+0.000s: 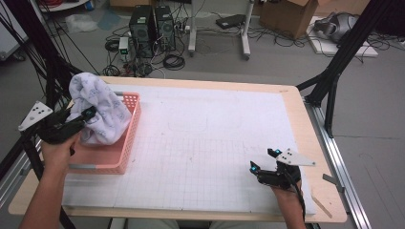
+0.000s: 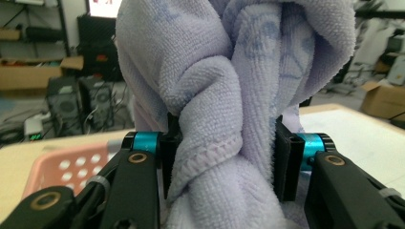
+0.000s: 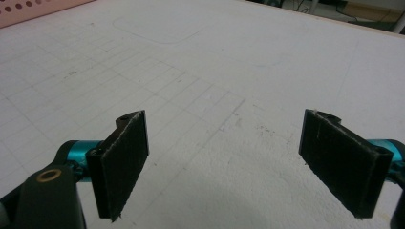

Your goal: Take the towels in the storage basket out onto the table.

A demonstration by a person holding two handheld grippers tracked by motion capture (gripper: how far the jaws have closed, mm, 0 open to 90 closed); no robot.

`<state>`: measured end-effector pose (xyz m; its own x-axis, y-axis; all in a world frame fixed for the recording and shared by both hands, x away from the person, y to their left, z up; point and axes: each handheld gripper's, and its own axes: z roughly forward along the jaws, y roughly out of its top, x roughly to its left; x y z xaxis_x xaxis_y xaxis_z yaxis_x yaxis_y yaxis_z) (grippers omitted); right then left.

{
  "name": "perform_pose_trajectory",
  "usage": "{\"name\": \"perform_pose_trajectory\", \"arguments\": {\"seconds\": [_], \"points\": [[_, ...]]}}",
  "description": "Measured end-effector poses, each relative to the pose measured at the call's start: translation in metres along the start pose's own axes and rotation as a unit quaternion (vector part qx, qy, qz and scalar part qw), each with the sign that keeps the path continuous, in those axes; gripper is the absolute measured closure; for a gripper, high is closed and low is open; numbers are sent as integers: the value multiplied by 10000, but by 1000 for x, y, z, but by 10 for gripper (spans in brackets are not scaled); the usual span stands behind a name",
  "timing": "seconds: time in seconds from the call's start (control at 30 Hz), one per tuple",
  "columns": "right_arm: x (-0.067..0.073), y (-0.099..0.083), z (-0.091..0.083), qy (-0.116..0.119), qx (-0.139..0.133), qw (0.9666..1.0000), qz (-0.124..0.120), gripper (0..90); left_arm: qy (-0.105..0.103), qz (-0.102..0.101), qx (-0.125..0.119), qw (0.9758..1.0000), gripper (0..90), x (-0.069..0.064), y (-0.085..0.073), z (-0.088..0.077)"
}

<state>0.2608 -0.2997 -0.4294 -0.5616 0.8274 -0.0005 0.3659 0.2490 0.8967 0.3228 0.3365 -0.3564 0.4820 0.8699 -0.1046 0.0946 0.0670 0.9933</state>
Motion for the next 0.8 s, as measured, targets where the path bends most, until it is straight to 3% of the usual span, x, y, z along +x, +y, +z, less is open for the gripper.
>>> {"name": "perform_pose_trajectory", "arguments": {"seconds": [0.17, 0.37, 0.63, 0.8], "points": [[0, 0, 0, 13, -12, 10000, -5, 161, -303, -80, -395, 9987, 572, -5, 10, -4], [1, 1, 0, 26, -4, 10000, -7, 161, -599, 72, -605, 9963, 574, -7, 20, -8], [1, 1, -1, 36, -5, 10000, 4, 161, -1155, 165, -806, 9899, 574, -8, 33, -16], [1, 1, 0, 39, -13, 10000, -45, 161, -1462, 316, -812, 9854, 574, -14, 41, -17]]}}
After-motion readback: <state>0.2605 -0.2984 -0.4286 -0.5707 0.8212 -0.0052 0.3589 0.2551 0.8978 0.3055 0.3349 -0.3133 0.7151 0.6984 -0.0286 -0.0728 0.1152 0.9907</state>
